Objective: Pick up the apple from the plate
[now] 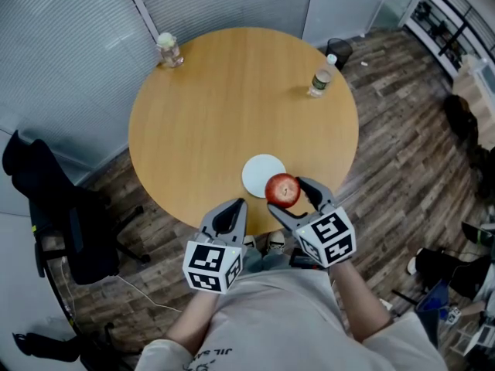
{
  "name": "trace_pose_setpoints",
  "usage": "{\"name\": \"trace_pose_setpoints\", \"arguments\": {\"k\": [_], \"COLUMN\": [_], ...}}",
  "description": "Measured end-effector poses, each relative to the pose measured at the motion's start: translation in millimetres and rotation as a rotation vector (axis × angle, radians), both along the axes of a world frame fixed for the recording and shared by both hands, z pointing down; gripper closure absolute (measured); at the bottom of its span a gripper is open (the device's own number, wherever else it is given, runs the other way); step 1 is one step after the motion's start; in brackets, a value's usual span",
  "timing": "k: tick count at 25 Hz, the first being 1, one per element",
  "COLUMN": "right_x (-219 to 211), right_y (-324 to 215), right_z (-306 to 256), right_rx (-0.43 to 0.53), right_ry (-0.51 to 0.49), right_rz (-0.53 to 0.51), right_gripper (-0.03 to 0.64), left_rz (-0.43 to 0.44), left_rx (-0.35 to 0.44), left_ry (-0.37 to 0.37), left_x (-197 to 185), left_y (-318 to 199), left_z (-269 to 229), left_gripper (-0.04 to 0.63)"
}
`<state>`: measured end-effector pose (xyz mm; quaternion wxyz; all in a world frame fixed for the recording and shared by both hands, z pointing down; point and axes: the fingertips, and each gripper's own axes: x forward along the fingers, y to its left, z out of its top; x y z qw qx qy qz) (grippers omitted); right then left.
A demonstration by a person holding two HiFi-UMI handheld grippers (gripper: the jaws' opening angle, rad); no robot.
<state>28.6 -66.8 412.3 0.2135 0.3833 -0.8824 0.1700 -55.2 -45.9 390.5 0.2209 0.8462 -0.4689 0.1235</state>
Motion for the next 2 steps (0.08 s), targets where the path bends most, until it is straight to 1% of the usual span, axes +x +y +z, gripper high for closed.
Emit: {"name": "trace_pose_setpoints", "arguments": {"k": [2], "right_x": [-1.5], "right_y": [-0.4], "right_z": [-0.1], "right_rx": [-0.002], "right_ry": [-0.001], "right_rz": [0.000], "right_gripper": [0.249], "left_rz": [0.000], "left_rx": [-0.001], "left_ry": [0.000], "left_x": [-1.3], "left_y": [-0.3], "left_z": [-0.3], "left_gripper": [0.592]}}
